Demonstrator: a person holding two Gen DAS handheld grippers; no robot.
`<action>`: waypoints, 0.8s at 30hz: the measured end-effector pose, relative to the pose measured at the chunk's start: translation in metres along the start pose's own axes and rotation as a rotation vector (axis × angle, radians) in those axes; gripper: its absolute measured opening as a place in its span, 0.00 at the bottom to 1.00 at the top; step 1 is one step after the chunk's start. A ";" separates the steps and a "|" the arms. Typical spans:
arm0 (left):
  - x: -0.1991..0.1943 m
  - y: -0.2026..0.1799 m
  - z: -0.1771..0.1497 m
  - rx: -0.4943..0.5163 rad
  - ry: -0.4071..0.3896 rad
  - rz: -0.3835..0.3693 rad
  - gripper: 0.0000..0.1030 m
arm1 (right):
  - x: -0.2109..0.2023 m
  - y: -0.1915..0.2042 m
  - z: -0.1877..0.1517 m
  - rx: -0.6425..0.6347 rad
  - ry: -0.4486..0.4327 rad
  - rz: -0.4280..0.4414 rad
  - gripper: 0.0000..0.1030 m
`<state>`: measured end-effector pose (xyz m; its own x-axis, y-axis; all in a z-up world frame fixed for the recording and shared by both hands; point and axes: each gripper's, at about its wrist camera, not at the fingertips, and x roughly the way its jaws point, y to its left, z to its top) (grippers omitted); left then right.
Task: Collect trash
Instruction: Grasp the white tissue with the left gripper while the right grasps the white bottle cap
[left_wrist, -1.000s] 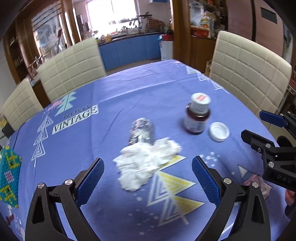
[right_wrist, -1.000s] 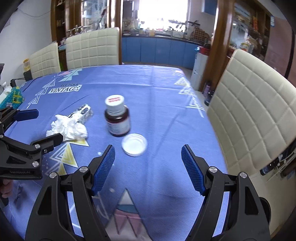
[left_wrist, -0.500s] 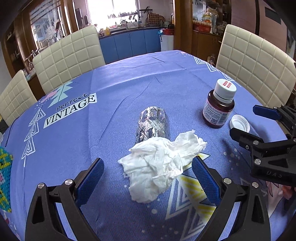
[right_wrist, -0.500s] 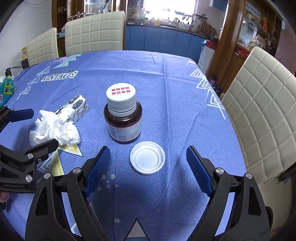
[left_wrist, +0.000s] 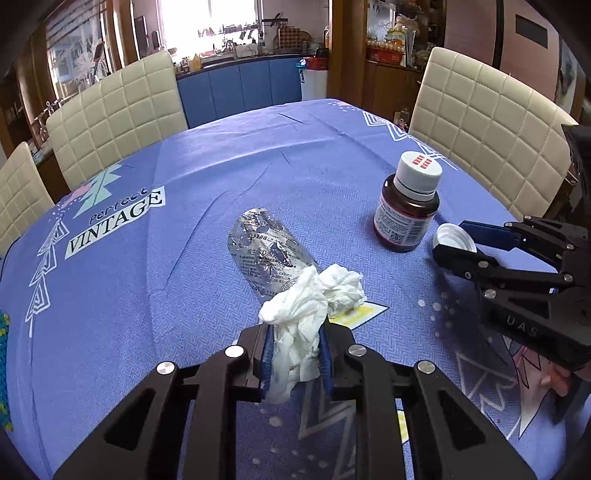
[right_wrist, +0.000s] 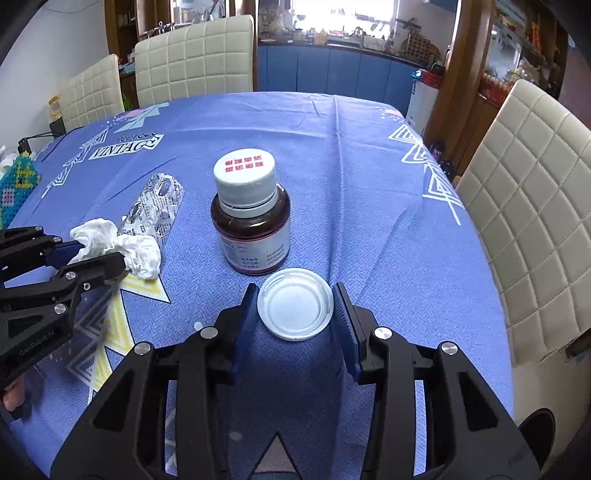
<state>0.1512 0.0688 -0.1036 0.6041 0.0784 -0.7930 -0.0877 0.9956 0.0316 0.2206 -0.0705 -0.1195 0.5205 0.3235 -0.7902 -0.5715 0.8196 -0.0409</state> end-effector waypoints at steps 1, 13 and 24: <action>-0.002 -0.001 -0.001 -0.001 -0.001 0.002 0.18 | -0.002 0.000 0.000 0.000 -0.004 -0.003 0.41; -0.025 -0.021 -0.006 0.017 -0.030 -0.008 0.18 | -0.038 0.000 -0.025 -0.016 -0.015 -0.027 0.41; -0.040 -0.082 -0.002 0.113 -0.059 -0.093 0.18 | -0.078 -0.033 -0.058 0.038 -0.025 -0.092 0.41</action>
<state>0.1322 -0.0165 -0.0754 0.6516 -0.0144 -0.7585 0.0582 0.9978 0.0310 0.1623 -0.1502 -0.0921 0.5851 0.2574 -0.7690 -0.4965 0.8635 -0.0888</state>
